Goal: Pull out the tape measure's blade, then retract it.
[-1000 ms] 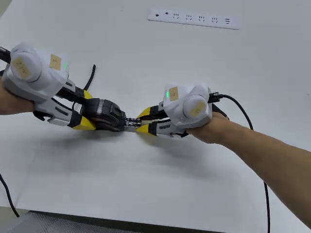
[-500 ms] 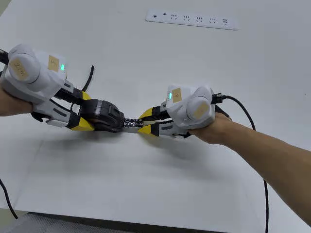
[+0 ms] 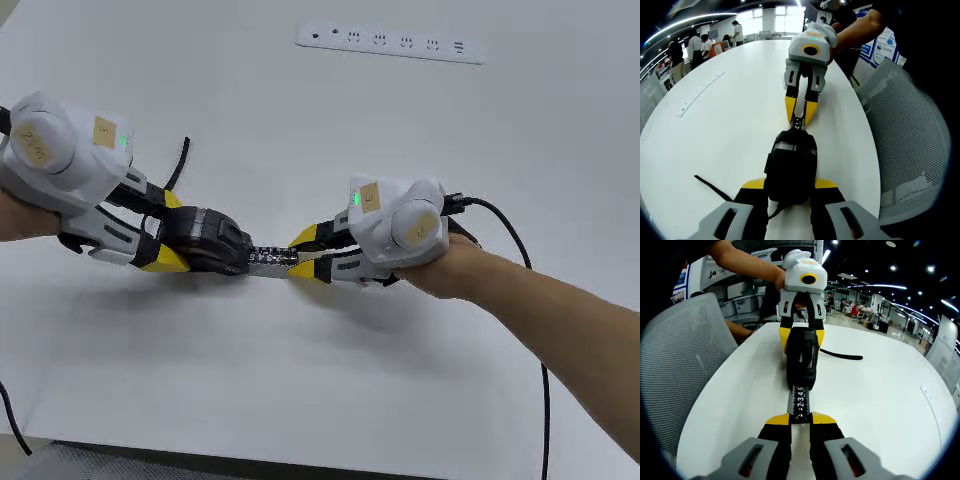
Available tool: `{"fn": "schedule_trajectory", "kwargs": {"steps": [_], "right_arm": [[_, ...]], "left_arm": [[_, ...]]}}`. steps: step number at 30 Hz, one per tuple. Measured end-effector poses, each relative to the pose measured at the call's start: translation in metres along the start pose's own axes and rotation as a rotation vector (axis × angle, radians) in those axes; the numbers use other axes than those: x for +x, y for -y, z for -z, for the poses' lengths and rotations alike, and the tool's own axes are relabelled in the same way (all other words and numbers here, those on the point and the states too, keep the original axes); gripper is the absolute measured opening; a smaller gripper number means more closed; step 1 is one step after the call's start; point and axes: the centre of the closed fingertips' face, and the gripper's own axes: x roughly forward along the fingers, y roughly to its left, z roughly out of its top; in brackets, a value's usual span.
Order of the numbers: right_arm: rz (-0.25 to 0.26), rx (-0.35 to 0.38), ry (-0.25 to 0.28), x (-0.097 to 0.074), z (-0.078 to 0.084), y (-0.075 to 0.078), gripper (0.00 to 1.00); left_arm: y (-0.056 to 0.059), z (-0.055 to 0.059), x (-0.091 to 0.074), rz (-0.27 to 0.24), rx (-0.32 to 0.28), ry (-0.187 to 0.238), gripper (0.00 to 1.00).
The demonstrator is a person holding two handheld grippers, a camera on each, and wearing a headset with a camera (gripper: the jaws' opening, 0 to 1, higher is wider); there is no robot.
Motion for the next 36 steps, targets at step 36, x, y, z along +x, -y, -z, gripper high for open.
{"fn": "schedule_trajectory", "kwargs": {"steps": [36], "right_arm": [[0.002, -0.008, -0.006, -0.022, 0.011, 0.000, 0.10]], "left_arm": [[-0.001, 0.000, 0.001, 0.001, -0.001, -0.005, 0.29]]}}
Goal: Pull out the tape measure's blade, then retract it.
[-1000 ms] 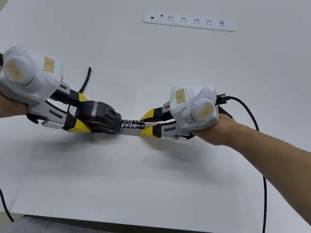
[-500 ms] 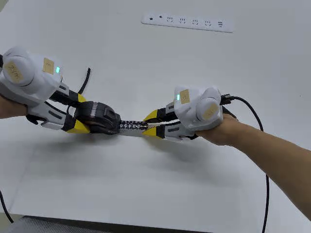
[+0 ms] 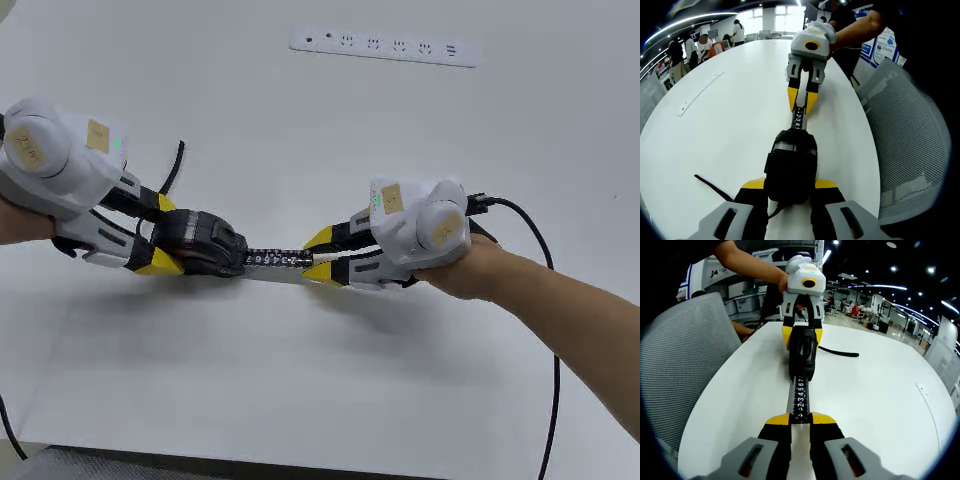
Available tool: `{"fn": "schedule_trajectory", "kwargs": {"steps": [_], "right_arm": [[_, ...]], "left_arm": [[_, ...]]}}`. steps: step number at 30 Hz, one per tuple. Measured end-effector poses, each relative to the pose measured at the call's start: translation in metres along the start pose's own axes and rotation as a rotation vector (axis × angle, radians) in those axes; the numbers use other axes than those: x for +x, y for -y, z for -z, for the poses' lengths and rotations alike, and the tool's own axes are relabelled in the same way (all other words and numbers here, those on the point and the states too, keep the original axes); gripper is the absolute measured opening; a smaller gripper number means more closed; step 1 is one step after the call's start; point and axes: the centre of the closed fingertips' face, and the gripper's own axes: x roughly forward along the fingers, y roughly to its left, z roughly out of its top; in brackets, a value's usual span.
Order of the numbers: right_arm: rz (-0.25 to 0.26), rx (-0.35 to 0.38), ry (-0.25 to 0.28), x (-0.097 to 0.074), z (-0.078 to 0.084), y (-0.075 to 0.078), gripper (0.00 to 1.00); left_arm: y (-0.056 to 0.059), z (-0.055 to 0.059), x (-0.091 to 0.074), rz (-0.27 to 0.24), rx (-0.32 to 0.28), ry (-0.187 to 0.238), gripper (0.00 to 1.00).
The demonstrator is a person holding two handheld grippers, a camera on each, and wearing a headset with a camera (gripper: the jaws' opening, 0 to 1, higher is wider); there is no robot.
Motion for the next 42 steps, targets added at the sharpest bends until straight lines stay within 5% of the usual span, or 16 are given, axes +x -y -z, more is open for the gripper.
{"fn": "schedule_trajectory", "kwargs": {"steps": [42], "right_arm": [[0.021, 0.002, -0.042, -0.035, 0.031, -0.001, 0.11]], "left_arm": [[0.002, -0.002, 0.000, 0.007, -0.001, 0.000, 0.29]]}}
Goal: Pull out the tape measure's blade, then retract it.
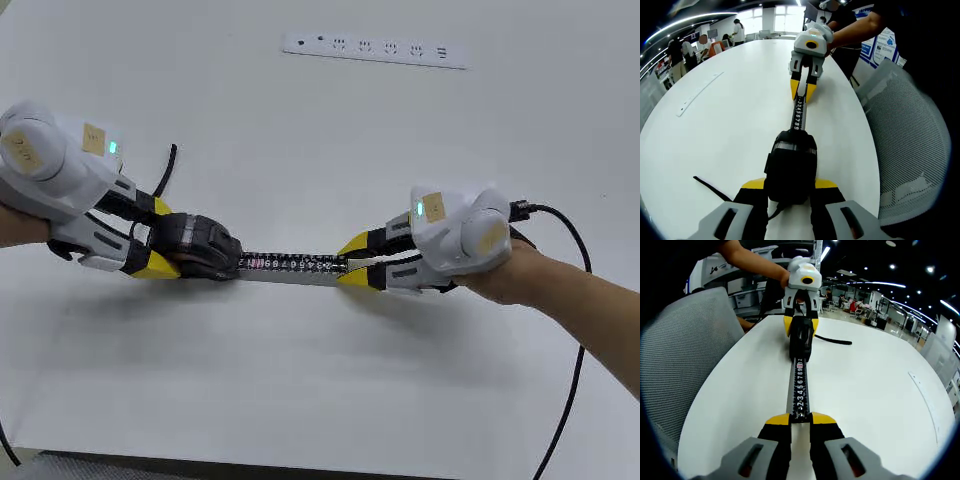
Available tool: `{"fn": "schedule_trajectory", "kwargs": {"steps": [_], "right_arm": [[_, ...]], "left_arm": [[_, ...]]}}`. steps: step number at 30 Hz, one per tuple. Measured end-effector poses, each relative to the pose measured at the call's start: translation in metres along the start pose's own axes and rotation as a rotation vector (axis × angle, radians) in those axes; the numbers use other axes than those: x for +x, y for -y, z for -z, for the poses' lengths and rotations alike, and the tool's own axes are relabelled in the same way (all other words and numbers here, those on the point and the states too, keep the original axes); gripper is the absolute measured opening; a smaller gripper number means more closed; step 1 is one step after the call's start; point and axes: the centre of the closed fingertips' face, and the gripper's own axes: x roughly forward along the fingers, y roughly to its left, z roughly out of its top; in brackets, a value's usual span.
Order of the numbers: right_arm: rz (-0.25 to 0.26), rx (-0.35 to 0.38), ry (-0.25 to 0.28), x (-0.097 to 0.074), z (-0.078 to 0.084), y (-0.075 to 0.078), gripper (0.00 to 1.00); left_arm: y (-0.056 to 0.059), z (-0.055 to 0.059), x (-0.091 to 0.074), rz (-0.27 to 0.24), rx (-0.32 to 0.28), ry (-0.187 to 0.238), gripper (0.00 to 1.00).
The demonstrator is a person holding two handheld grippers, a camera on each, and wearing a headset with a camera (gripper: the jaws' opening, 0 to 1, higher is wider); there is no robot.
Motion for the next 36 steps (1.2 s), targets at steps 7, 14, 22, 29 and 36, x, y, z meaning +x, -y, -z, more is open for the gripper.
{"fn": "schedule_trajectory", "kwargs": {"steps": [7, 14, 22, 29, 36], "right_arm": [[0.009, -0.001, -0.011, -0.008, 0.007, 0.000, 0.10], [0.016, 0.004, -0.023, -0.017, 0.015, -0.001, 0.10], [0.023, 0.008, -0.037, -0.028, 0.024, -0.001, 0.10], [0.027, 0.008, -0.059, -0.039, 0.033, -0.002, 0.10], [0.032, 0.007, -0.090, -0.051, 0.043, -0.003, 0.10]], "left_arm": [[0.000, 0.000, 0.000, -0.001, -0.001, 0.001, 0.29], [0.000, 0.000, 0.000, 0.001, 0.000, 0.000, 0.29], [-0.001, 0.000, 0.000, 0.004, 0.001, -0.004, 0.30], [0.000, -0.001, 0.001, 0.008, 0.002, -0.003, 0.30], [0.001, -0.002, 0.003, 0.012, 0.004, -0.001, 0.30]]}}
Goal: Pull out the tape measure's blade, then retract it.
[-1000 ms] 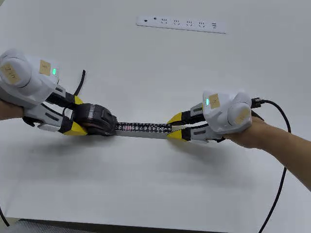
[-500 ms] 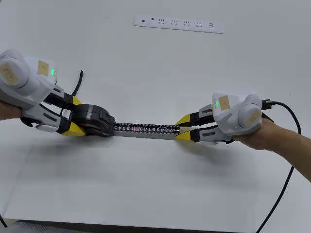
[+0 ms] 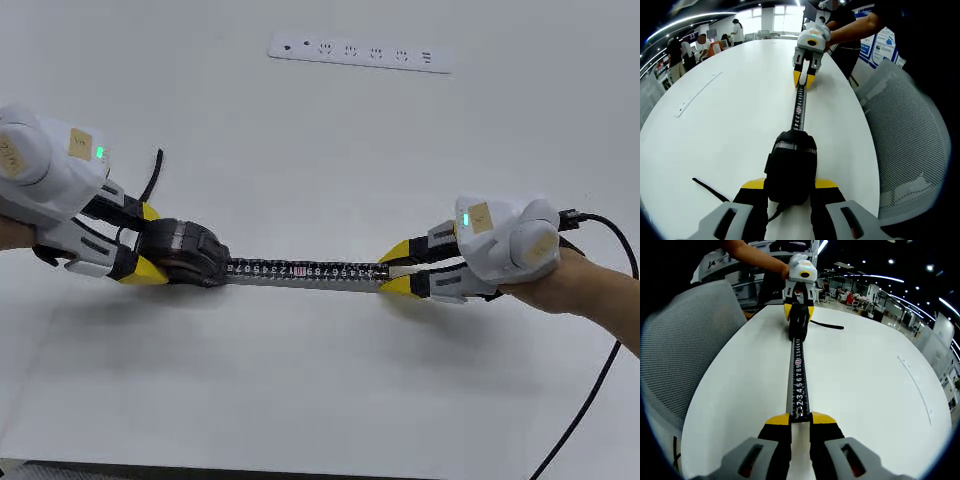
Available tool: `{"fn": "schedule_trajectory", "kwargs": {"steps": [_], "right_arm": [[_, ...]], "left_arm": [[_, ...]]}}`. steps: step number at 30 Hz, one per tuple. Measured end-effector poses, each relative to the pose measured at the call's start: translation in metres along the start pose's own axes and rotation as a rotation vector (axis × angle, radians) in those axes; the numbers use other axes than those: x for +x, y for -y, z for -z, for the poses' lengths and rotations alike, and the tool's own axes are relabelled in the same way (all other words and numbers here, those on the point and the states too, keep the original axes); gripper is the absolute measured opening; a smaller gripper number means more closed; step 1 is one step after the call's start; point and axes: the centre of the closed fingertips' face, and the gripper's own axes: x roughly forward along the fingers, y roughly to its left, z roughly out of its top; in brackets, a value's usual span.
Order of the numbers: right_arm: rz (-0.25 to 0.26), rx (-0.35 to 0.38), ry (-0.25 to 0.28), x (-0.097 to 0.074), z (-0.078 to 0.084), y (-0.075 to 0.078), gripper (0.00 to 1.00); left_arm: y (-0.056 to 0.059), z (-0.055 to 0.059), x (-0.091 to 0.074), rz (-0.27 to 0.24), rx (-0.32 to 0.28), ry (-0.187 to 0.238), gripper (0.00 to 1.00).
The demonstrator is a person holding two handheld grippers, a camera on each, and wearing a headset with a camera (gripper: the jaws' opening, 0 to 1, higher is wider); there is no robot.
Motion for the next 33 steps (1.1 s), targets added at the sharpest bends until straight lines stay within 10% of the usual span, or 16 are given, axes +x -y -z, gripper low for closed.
{"fn": "schedule_trajectory", "kwargs": {"steps": [33], "right_arm": [[0.033, 0.025, -0.098, -0.026, 0.030, -0.003, 0.12]], "left_arm": [[0.001, 0.003, -0.001, 0.006, 0.027, -0.041, 0.30]]}}
